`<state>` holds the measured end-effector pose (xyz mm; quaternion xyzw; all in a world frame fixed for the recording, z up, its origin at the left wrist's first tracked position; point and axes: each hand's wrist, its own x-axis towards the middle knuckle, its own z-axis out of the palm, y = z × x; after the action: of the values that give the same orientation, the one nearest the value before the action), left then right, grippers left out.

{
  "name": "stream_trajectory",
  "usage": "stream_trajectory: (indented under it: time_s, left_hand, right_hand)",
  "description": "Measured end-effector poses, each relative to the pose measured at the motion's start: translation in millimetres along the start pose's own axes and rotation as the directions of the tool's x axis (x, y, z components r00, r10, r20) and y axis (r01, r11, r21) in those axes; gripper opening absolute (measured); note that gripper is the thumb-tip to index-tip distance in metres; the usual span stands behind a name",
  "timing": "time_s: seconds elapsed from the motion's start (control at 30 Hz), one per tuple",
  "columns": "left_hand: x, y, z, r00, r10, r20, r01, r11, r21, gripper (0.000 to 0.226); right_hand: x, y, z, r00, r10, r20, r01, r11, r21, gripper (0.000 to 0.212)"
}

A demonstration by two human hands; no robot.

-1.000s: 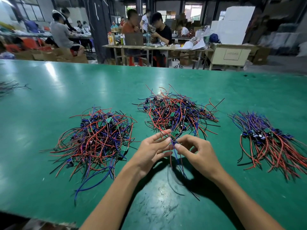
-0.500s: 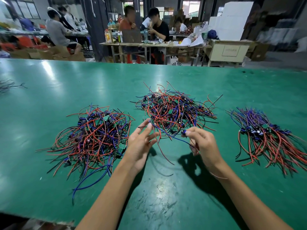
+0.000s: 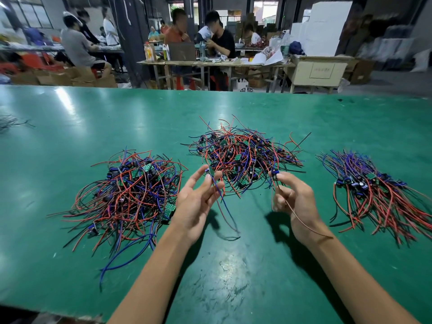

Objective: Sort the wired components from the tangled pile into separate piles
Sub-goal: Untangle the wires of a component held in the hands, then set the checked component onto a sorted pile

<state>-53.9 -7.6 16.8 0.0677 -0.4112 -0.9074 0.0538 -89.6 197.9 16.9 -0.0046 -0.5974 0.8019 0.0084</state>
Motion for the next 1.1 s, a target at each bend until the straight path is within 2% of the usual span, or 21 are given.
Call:
stream_trajectory:
  time_s: [0.07, 0.13, 0.2, 0.27, 0.33, 0.37, 0.43, 0.5, 0.57, 0.6, 0.63, 0.67, 0.7, 0.73, 0.77, 0.8, 0.87, 0.9, 0.97, 1.03, 1.1]
  left_hand:
    - [-1.7, -1.4, 1.6, 1.000, -0.020, 0.004, 0.020, 0.998, 0.063, 0.038]
    - [-4.0, -4.5, 5.6, 0.998, -0.049, 0.033, 0.043, 0.983, 0.179, 0.041]
    - [-7.9, -7.9, 10.0, 0.993, -0.083, 0.090, 0.059, 0.968, 0.244, 0.046]
    - [-11.2, -11.7, 12.0, 0.982, -0.126, 0.143, 0.084, 0.960, 0.266, 0.049]
    - [-12.2, -14.6, 12.3, 0.982, -0.124, 0.140, 0.073, 0.942, 0.327, 0.042]
    - [-12.0, -15.6, 11.9, 0.987, -0.103, 0.122, 0.054, 0.933, 0.355, 0.036]
    - [-10.8, -13.6, 11.9, 0.996, -0.026, 0.086, -0.009, 0.922, 0.386, 0.031]
    - [-10.4, -1.6, 12.7, 0.990, 0.120, 0.070, -0.139, 0.885, 0.445, 0.029]
    - [-4.9, 22.5, 12.6, 0.942, 0.330, 0.061, -0.303, 0.758, 0.577, 0.027]
    - [-0.2, 39.6, 11.4, 0.891, 0.450, 0.065, -0.370, 0.635, 0.678, 0.027]
    - [5.3, 59.0, 8.9, 0.821, 0.564, 0.093, -0.405, 0.460, 0.790, 0.027]
    - [10.4, 79.3, 4.6, 0.748, 0.648, 0.143, -0.384, 0.248, 0.889, 0.027]
    - [15.7, 99.4, -1.1, 0.695, 0.696, 0.182, -0.305, 0.055, 0.951, 0.028]
    - [21.5, 117.0, -7.2, 0.673, 0.715, 0.190, -0.190, -0.081, 0.978, 0.028]
    - [27.5, 130.0, -14.5, 0.691, 0.702, 0.172, -0.068, -0.173, 0.982, 0.028]
    - [32.9, 137.3, -22.0, 0.743, 0.657, 0.128, 0.049, -0.245, 0.968, 0.028]
    - [38.3, 136.8, -37.5, 0.872, 0.489, -0.020, 0.231, -0.374, 0.898, 0.030]
    - [37.2, 131.6, -43.1, 0.905, 0.410, -0.114, 0.300, -0.423, 0.855, 0.034]
    - [34.9, 118.7, -48.9, 0.901, 0.363, -0.238, 0.392, -0.449, 0.803, 0.041]
    - [32.6, 106.0, -44.9, 0.875, 0.445, -0.191, 0.392, -0.421, 0.818, 0.042]
    - [26.9, 91.0, -32.8, 0.807, 0.591, -0.007, 0.279, -0.371, 0.886, 0.049]
  right_hand:
    - [1.0, 1.9, -0.6, 0.991, -0.135, 0.017, 0.136, 0.985, -0.102, 0.004]
    - [-2.1, 6.5, 1.4, 0.963, -0.239, 0.125, 0.263, 0.935, -0.240, 0.012]
    - [-9.2, 12.8, 7.9, 0.928, -0.265, 0.261, 0.348, 0.867, -0.356, 0.013]
    - [-16.3, 20.5, 12.7, 0.880, -0.298, 0.371, 0.462, 0.721, -0.517, 0.014]
    - [-19.8, 24.5, 14.8, 0.833, -0.322, 0.450, 0.552, 0.547, -0.630, 0.019]
    - [-20.6, 24.0, 14.9, 0.828, -0.313, 0.465, 0.560, 0.517, -0.647, 0.024]
    - [-19.7, 21.4, 12.9, 0.831, -0.319, 0.455, 0.554, 0.535, -0.638, 0.032]
    - [-16.9, 21.1, 10.2, 0.850, -0.349, 0.395, 0.527, 0.592, -0.611, 0.039]
    - [-11.6, 18.8, 7.6, 0.874, -0.396, 0.281, 0.478, 0.600, -0.641, 0.038]
    - [-7.1, 18.5, 4.8, 0.874, -0.432, 0.224, 0.453, 0.553, -0.700, 0.032]
    - [-2.4, 18.9, 1.0, 0.867, -0.466, 0.178, 0.418, 0.482, -0.770, 0.024]
    - [1.6, 19.5, -3.2, 0.858, -0.493, 0.145, 0.376, 0.409, -0.832, 0.014]
    - [4.8, 19.9, -6.3, 0.856, -0.502, 0.124, 0.337, 0.362, -0.869, 0.004]
    - [7.3, 20.6, -9.4, 0.861, -0.497, 0.107, 0.299, 0.325, -0.897, 0.010]
    - [10.7, 23.2, -14.2, 0.874, -0.476, 0.103, 0.268, 0.293, -0.918, 0.020]
    - [13.5, 25.1, -18.0, 0.892, -0.443, 0.091, 0.220, 0.249, -0.943, 0.031]
    - [17.5, 26.0, -20.9, 0.938, -0.344, 0.036, 0.097, 0.163, -0.982, 0.050]
    - [20.0, 26.5, -22.6, 0.950, -0.313, 0.012, 0.059, 0.143, -0.988, 0.051]
    - [22.9, 23.8, -24.3, 0.944, -0.329, -0.002, 0.053, 0.160, -0.986, 0.033]
    - [23.4, 20.2, -26.1, 0.934, -0.355, -0.040, 0.034, 0.201, -0.979, 0.018]
    - [21.5, 17.0, -26.8, 0.937, -0.339, -0.077, -0.012, 0.191, -0.982, 0.014]
